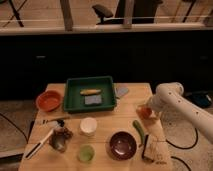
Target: Place apple in paper cup
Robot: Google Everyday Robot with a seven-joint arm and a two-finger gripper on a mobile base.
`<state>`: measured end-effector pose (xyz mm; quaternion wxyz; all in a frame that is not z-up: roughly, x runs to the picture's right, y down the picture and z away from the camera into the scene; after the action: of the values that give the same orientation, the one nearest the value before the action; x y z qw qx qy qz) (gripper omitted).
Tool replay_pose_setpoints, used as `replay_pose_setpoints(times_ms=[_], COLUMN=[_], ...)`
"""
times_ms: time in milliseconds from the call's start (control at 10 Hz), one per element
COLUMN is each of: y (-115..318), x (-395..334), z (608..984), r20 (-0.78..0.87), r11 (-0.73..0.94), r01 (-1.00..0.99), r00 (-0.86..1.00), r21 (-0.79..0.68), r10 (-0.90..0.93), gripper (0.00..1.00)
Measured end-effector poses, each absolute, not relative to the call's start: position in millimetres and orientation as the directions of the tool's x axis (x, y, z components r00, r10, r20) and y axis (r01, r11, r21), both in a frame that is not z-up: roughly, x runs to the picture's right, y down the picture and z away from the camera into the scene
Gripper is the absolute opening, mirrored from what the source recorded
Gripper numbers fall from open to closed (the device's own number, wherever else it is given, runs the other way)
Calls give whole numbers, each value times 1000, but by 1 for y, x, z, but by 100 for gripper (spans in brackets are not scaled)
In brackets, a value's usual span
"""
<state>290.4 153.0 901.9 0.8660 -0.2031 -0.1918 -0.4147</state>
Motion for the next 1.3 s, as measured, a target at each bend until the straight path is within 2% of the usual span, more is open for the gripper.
replay_pose_setpoints(times_ms=[200, 300, 500, 800, 900, 1000, 1300], y=[153, 153, 154, 153, 153, 154, 154], x=[290, 291, 293, 294, 294, 295, 299], z=[902, 902, 902, 900, 900, 901, 900], r20=[501, 501, 504, 504, 504, 508, 505], r11=[573, 573, 571, 569, 568, 568, 565], r01=[797, 797, 798, 799, 800, 802, 803], r00=[582, 582, 579, 578, 577, 573, 574], r21=[-193, -192, -191, -193, -192, -185, -190], r10=[-641, -641, -641, -642, -643, -643, -645], gripper=[79, 73, 69, 79, 79, 75, 44])
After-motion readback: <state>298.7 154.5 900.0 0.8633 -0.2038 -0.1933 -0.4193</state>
